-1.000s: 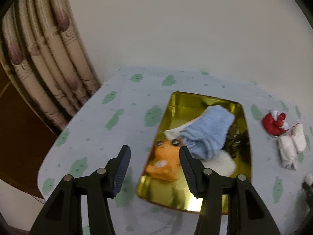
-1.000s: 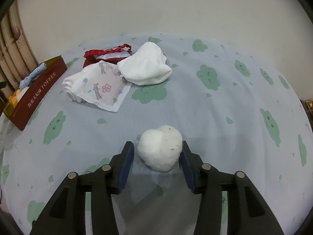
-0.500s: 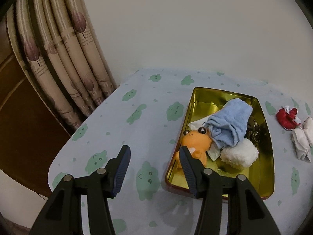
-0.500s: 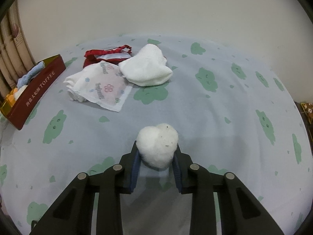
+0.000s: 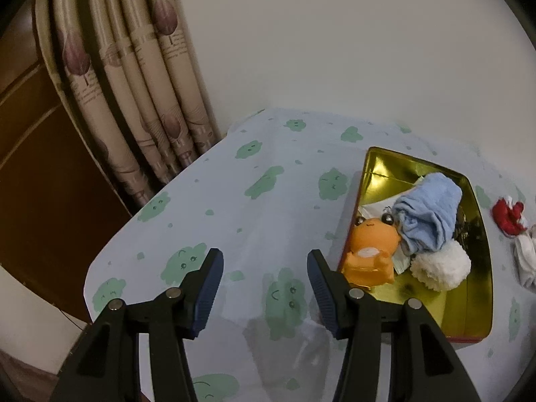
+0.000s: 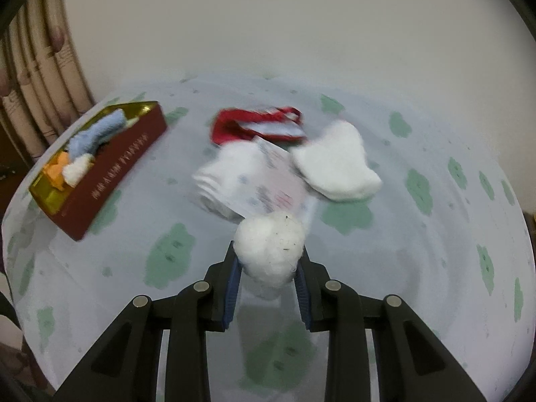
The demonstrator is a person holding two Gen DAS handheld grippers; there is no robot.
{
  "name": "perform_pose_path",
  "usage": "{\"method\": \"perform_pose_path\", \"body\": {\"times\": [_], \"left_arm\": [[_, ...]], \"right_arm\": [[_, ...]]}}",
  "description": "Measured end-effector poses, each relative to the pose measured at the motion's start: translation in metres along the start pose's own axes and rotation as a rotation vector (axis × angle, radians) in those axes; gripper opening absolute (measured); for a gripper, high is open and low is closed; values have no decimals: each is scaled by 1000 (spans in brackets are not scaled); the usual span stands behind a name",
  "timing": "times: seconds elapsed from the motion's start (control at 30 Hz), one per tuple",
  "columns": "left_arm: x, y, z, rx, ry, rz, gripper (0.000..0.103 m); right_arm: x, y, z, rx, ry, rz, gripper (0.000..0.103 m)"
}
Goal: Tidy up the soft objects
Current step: 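Carry the white pompom into the tin and open the right tool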
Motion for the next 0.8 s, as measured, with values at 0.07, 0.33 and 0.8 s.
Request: {"method": "perform_pose_path", "body": {"times": [0.07, 0.33, 0.8], "left_arm": [[0, 4, -1, 11, 0, 7, 53], [-2, 11, -6, -3, 22, 44, 53], [-2, 22, -11, 4, 39, 96, 53]], "right_arm": [[6, 13, -1, 11, -3, 22, 27], [28, 77, -5, 87, -10, 118, 27], [52, 189, -11, 217, -22, 285, 27]]}}
Point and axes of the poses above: each gripper's, at about its wrist camera, not at the fingertips, and z roughly against the way its jaws point, y to its left, x to its top, the point moved 8 cm from there along -z, roughly the way its jaws point, and after that the axes turned 1 degree about -z, right-handed, at the moved point
